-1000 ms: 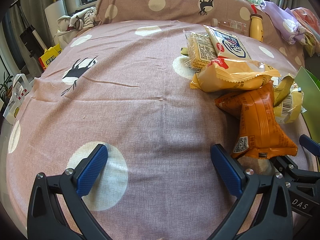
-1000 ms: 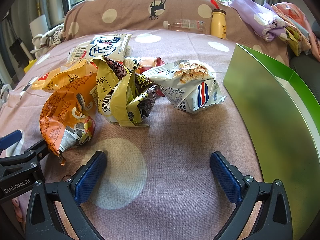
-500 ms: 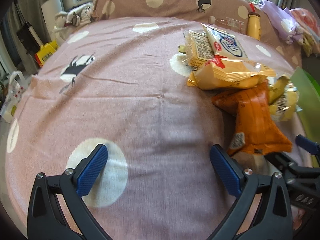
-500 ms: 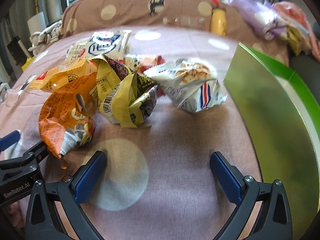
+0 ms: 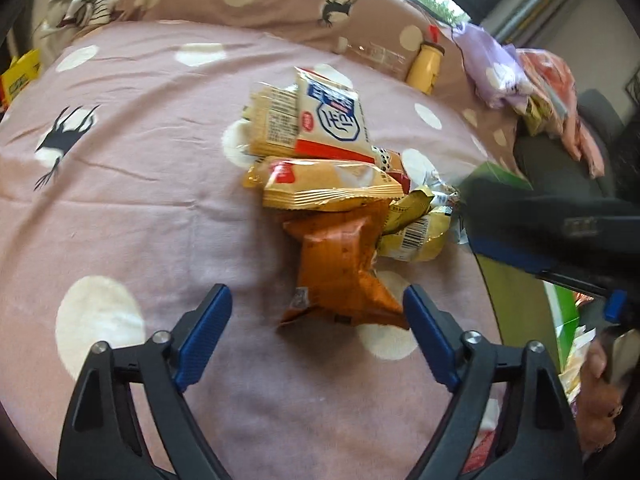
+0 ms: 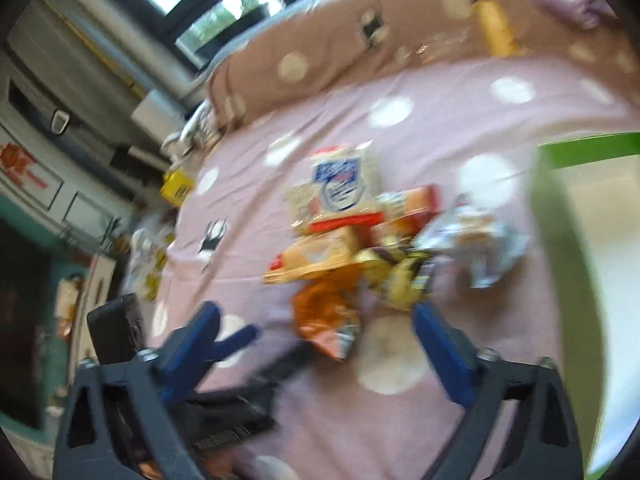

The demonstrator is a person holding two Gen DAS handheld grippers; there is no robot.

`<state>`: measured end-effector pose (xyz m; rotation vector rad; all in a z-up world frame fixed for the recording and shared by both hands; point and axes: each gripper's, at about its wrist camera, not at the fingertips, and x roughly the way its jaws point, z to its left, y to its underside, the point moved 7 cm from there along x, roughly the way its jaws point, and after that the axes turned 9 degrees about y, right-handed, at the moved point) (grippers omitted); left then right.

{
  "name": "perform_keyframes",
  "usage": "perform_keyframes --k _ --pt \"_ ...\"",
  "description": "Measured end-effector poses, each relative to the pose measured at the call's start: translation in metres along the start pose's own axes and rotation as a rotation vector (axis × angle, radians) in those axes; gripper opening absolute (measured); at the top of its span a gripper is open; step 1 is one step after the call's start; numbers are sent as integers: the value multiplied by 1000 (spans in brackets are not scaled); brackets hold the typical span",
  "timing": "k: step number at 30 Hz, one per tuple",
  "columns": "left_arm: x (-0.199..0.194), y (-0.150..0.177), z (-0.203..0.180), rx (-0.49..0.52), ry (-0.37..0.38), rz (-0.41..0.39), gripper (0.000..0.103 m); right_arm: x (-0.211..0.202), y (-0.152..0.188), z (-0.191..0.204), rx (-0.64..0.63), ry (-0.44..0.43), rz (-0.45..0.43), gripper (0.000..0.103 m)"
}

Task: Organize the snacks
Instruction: 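Grasp the orange chip bag with the right gripper and lift it, then carry the orange chip bag into the green-rimmed box and open the right gripper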

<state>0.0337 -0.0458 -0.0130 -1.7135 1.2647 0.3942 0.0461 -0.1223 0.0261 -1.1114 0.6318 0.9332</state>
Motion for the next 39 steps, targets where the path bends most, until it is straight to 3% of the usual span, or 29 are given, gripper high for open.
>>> perform_keyframes --k 2,6,9,13,19,28,39 --pt "8 -2 1 -12 6 17 78 24 2 5 -9 10 59 72" --pt "19 -4 1 -28 37 40 67 53 13 2 20 -34 131 71" --pt "23 -4 -4 -27 75 59 51 70 16 -6 50 -32 169 71" --pt "22 -4 -10 5 30 57 44 83 22 -6 84 -117 218 62" --pt "-7 -16 -43 115 -13 -18 43 53 17 -1 62 -153 139 60" --pt "-33 -29 -124 315 19 -118 43 -42 -2 -31 95 -184 -99 60" --pt "6 -33 -207 483 104 -82 43 -92 -13 -105 271 -142 -237 60"
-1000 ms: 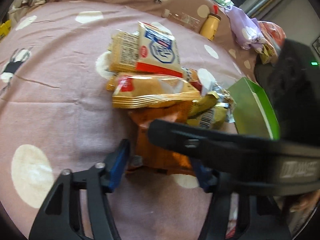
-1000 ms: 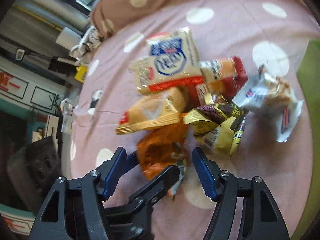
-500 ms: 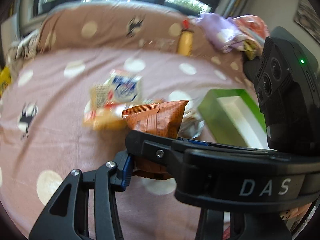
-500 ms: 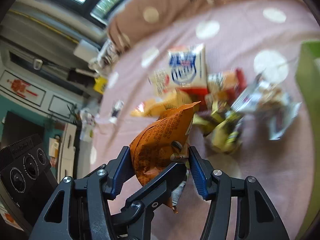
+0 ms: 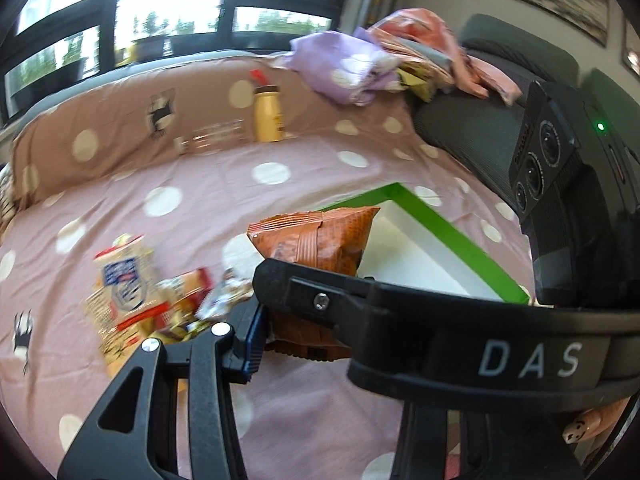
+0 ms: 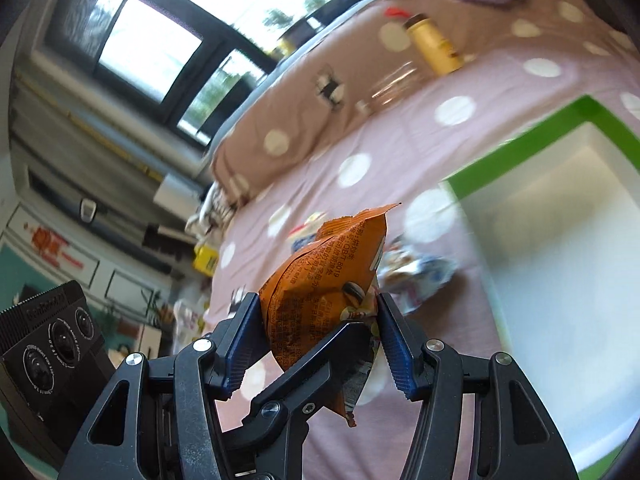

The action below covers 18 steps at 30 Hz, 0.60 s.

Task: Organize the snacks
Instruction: 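Carry the orange chip bag into the green-rimmed box and open the right gripper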

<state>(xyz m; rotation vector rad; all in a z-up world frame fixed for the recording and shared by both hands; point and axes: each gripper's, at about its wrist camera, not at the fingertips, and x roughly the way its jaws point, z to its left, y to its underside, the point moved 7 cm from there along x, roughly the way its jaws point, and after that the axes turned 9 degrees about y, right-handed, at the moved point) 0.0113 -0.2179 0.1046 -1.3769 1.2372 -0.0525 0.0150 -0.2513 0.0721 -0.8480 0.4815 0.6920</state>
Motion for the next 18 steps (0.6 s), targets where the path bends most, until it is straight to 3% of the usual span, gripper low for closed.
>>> perform_keyframes --k 12,18 --pt "65 -2 -49 56 194 98 42 -25 -17 -77 178 156 -68 60" --pt "85 6 -58 40 218 144 42 -23 -18 -105 221 257 -59 60"
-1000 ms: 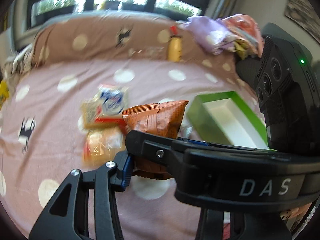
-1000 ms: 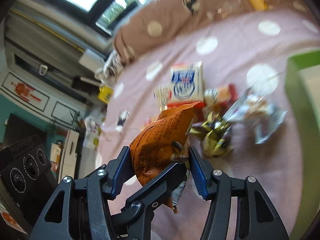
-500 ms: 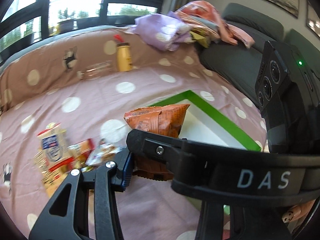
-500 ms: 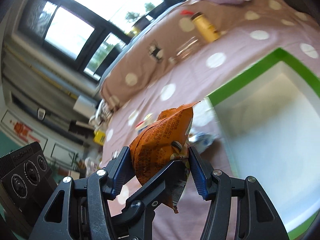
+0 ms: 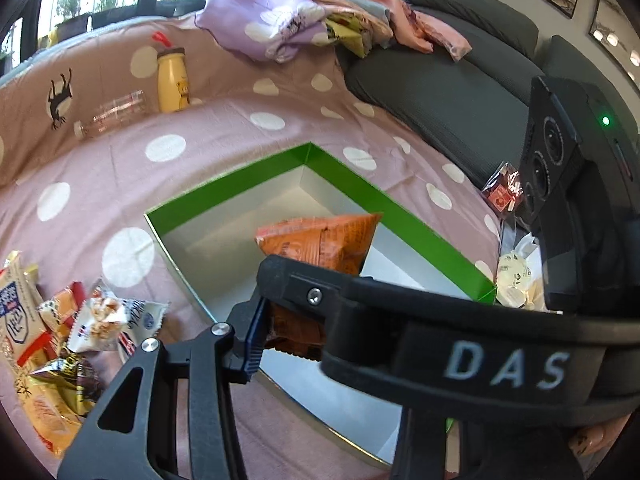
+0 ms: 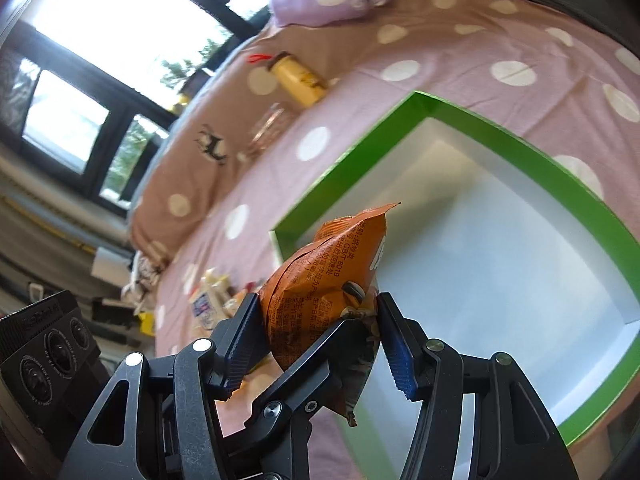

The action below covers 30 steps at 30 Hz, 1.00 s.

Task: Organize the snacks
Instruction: 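Carry the orange chip bag into the green-rimmed box and open the right gripper, then move the right gripper back to the pile and grasp the yellow rice-cracker bag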

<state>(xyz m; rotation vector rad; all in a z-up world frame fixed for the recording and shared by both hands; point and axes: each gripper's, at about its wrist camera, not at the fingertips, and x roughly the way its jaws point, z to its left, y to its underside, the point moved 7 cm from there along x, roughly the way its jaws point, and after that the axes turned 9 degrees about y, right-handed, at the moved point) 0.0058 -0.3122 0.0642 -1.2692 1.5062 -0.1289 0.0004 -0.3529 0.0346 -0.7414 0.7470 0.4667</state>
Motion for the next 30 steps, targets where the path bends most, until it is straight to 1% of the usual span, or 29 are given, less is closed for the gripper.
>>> perform_keyframes --k 3,5,7,8,9,11,13,17,19,20,22,24,26,28,30 --pt "2 2 2 -7 -16 3 45 4 -2 -9 2 72 -8 60" --pt "-1 4 4 -15 -19 1 49 5 -2 -13 5 85 -14 67" --pt "-9 5 9 -26 -45 -13 64 1 -3 -14 4 100 -32 79" --pt "-12 5 12 -30 -51 -18 68 -1 -3 -14 1 112 -47 84" --pt "-17 5 14 -37 -51 -28 74 -4 -4 -14 -3 119 -61 85" --pt "-29 6 20 -58 -52 -53 77 -7 -5 -13 -7 130 -76 87" --pt "-42 7 27 -76 -73 -76 85 -8 -4 -10 -19 144 -82 87" --pt "-75 16 50 -107 -164 -120 87 -10 -2 4 -71 148 -107 87" --pt "-93 25 68 -144 -224 -134 92 -13 1 15 -101 144 -127 87" --pt "-100 29 75 -159 -248 -139 92 -14 2 21 -117 140 -135 87" --pt "-121 39 93 -204 -302 -166 92 -14 7 32 -155 142 -143 87" --pt "-141 49 106 -235 -335 -202 92 -12 11 42 -195 172 -148 87" --pt "-160 63 123 -273 -373 -211 94 -11 17 53 -236 194 -158 87" --pt "-178 80 145 -335 -439 -219 94 -7 24 65 -273 185 -149 87" --pt "-190 95 161 -400 -465 -225 94 -2 33 78 -302 162 -128 87"
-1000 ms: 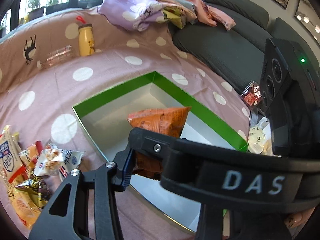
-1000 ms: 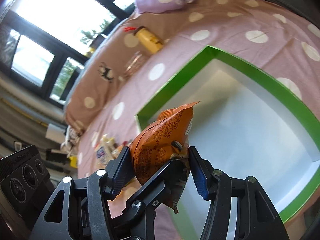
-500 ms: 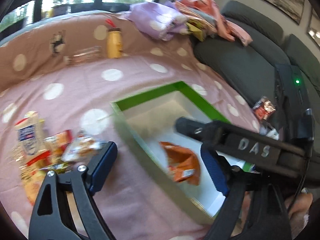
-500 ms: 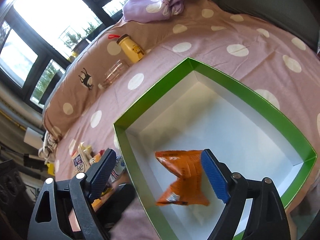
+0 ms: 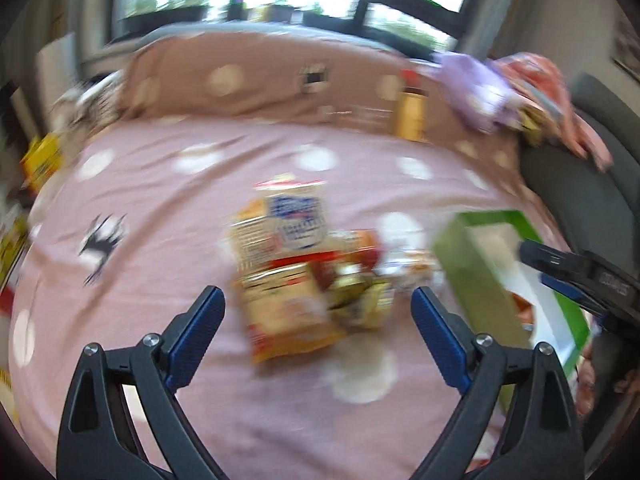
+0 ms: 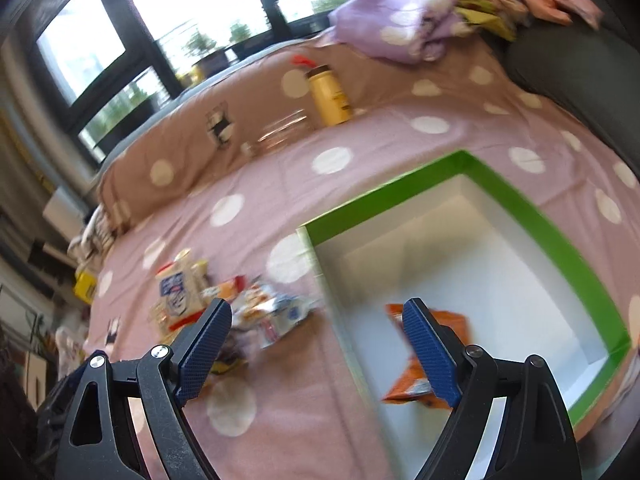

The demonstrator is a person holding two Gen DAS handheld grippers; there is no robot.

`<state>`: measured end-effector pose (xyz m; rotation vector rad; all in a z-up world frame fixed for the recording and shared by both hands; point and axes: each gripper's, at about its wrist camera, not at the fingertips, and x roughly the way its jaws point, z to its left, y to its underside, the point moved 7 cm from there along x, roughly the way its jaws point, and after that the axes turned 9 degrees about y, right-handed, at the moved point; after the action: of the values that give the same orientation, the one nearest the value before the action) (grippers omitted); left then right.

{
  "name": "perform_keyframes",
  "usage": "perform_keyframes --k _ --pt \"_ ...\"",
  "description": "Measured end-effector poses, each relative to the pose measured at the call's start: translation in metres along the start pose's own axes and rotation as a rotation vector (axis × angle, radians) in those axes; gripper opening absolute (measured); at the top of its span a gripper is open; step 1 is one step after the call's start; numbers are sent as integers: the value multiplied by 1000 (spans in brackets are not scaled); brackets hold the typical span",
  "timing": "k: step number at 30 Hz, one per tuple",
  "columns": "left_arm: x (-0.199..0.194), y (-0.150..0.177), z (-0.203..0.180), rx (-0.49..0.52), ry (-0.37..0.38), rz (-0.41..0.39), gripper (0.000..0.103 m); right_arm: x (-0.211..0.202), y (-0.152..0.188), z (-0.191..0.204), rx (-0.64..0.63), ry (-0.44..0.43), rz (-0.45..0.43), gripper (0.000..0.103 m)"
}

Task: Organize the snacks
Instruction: 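Move the right gripper back to the pile and grasp the yellow rice-cracker bag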

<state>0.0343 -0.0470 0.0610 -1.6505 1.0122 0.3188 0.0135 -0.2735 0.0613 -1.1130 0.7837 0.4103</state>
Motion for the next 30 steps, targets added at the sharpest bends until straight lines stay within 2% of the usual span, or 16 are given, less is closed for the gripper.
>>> perform_keyframes --k 4,6,12,15,17,20,23,27,30 --pt "1 10 37 -104 -16 18 94 6 10 37 -71 -51 26 87" --pt "5 16 45 -119 -23 32 94 13 19 60 -119 -93 55 87" --pt "25 27 50 -145 24 74 93 32 50 126 -201 -326 219 87" --pt "33 27 52 -150 50 85 88 42 60 149 -234 -365 274 84" --pt "38 26 53 -159 65 89 85 53 68 162 -260 -365 325 73" --pt "49 25 55 -179 82 105 72 78 77 174 -275 -337 402 72" --pt "60 26 58 -203 88 116 65 98 76 177 -301 -233 395 72" --pt "73 28 56 -217 120 145 50 110 81 185 -342 -243 399 72" --pt "79 30 55 -214 136 155 47 111 82 188 -387 -219 370 72"
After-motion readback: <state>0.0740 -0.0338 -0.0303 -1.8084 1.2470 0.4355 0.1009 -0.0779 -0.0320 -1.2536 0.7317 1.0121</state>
